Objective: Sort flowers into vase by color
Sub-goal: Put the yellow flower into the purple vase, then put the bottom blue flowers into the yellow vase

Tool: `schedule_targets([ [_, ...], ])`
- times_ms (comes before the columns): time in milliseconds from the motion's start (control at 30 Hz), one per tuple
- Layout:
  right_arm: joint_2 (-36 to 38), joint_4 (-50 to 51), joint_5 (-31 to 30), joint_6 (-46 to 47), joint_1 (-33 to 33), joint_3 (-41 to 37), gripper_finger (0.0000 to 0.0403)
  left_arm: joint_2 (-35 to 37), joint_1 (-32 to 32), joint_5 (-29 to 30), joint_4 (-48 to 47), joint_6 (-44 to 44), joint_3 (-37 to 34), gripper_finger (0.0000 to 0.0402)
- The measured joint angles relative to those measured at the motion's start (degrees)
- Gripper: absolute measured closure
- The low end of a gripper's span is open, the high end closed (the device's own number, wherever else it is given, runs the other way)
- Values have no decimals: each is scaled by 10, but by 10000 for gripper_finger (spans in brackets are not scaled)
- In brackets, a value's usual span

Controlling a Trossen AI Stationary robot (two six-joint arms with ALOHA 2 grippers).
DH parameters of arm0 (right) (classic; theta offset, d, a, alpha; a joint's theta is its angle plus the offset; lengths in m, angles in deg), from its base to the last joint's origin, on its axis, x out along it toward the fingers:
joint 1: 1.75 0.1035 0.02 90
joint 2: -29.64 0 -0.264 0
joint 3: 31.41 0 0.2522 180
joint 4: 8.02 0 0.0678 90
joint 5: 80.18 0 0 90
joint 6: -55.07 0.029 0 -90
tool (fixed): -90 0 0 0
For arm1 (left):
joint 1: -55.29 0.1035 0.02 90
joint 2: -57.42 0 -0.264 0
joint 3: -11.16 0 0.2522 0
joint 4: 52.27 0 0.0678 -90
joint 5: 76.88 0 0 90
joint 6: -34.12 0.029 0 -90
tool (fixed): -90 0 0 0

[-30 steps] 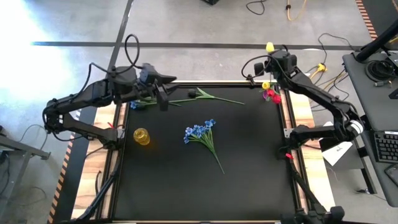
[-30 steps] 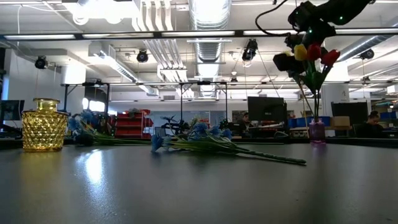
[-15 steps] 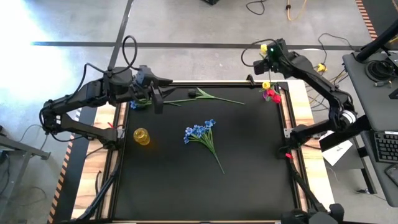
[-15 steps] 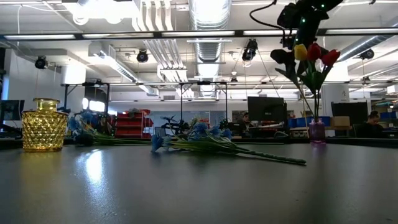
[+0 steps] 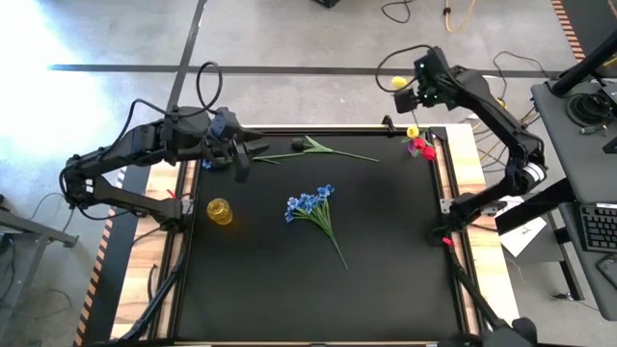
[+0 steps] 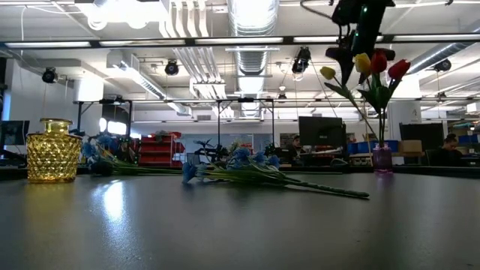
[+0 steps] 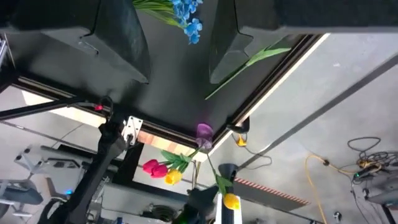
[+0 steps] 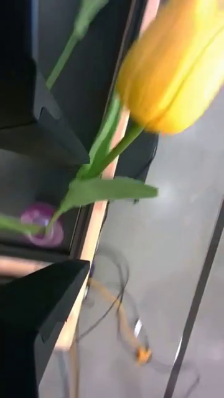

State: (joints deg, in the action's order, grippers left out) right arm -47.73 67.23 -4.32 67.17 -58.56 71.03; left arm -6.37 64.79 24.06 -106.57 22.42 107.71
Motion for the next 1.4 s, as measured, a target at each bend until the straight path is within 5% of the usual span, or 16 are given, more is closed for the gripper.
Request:
schedule_targets([
  [367, 82, -47, 169, -64, 19, 24, 113, -1, 0, -51, 3, 1, 0, 251],
  [733, 137, -188, 234, -61, 198, 25, 153, -30, 0, -72, -15, 5, 0, 251],
  [1100, 58, -259, 232, -38, 345, 25, 152, -38, 4, -71, -70, -13, 0, 251],
  [1400, -64, -245, 231, -81, 398, 73, 152, -38, 8, -69, -152, -26, -3, 251],
])
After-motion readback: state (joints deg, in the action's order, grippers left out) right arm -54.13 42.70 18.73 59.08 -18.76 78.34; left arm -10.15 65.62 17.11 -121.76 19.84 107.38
